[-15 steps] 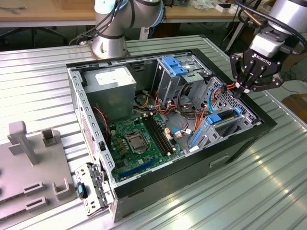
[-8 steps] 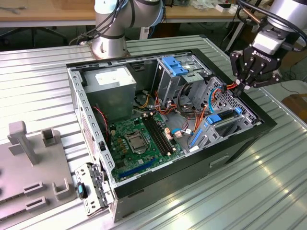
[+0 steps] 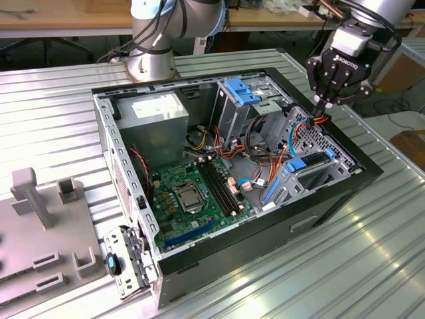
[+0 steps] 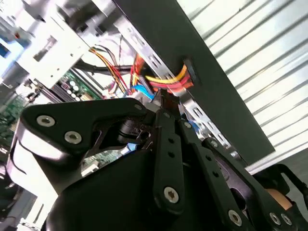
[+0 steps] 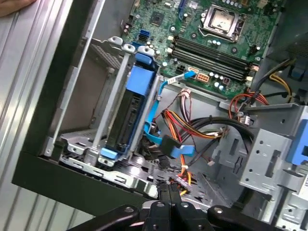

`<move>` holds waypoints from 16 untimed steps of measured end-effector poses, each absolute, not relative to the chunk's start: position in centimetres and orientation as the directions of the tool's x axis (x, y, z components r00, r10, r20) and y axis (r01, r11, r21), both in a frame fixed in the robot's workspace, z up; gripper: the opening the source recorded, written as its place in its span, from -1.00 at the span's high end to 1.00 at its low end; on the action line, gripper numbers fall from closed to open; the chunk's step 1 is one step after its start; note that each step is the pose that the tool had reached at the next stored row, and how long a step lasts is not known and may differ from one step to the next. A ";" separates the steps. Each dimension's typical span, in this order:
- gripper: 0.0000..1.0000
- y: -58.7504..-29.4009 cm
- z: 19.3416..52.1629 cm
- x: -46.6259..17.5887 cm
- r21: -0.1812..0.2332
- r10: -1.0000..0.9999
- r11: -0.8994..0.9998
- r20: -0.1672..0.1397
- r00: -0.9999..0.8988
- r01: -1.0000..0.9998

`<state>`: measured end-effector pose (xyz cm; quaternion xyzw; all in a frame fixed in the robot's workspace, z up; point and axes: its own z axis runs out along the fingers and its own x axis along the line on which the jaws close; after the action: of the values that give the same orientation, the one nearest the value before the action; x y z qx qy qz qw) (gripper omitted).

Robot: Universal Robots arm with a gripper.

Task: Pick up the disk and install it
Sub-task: 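Insert the first disk wire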

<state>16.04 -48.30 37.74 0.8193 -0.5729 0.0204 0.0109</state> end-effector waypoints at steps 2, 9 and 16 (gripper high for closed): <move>0.79 -48.0 37.7 16.1 -0.005 -0.927 -0.373 0.046 0.372 -0.928; 0.79 -47.8 37.7 16.1 -0.005 -0.885 -0.463 0.047 0.462 -0.886; 0.79 -47.6 37.8 16.1 -0.006 -0.862 -0.505 0.056 0.504 -0.863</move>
<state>16.14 -47.63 37.76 0.8672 -0.4972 0.0256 0.0114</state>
